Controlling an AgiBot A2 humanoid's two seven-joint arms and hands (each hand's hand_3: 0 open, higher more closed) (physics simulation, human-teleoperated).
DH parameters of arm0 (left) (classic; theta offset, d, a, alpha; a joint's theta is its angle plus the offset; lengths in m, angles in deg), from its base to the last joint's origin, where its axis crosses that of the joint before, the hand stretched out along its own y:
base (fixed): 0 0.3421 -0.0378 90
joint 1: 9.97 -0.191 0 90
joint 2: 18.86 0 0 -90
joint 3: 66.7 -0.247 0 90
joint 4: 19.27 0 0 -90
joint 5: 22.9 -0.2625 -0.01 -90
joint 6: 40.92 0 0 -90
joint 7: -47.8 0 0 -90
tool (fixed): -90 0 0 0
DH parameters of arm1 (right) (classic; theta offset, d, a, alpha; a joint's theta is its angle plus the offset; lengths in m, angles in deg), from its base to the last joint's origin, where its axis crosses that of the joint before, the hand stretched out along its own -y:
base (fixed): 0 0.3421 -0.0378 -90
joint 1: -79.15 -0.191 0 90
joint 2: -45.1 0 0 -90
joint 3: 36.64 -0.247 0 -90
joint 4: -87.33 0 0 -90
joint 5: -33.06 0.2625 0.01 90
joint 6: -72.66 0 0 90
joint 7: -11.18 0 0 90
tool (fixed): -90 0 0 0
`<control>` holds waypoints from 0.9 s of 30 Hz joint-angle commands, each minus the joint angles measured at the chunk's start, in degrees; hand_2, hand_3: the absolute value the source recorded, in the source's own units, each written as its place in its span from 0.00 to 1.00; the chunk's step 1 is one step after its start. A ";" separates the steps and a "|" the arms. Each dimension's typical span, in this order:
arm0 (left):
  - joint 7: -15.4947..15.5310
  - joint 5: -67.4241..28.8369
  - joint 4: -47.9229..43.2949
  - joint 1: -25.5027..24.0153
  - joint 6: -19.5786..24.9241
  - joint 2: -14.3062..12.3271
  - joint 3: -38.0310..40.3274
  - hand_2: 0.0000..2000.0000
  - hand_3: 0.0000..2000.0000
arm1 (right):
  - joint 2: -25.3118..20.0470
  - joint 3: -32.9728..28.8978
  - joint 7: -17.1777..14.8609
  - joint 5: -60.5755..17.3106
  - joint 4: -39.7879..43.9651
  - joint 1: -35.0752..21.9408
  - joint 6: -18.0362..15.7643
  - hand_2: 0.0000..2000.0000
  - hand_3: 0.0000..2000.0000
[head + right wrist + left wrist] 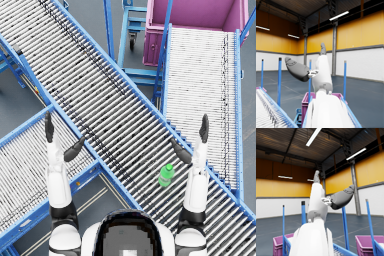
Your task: Pick up the oil and place it on the left assembly line, put the cola on the right, and keep Sprite still
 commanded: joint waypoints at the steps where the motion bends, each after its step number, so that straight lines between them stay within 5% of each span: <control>1: 0.00 0.00 0.38 0.00 0.00 -0.03 0.09 0.00 0.00 | -0.04 -0.03 0.00 0.00 0.13 0.09 0.00 0.00 0.00; 27: 0.00 0.00 0.05 0.09 0.00 -0.59 0.28 0.00 0.00 | -0.72 -0.71 0.00 0.00 0.13 0.11 0.00 0.00 0.00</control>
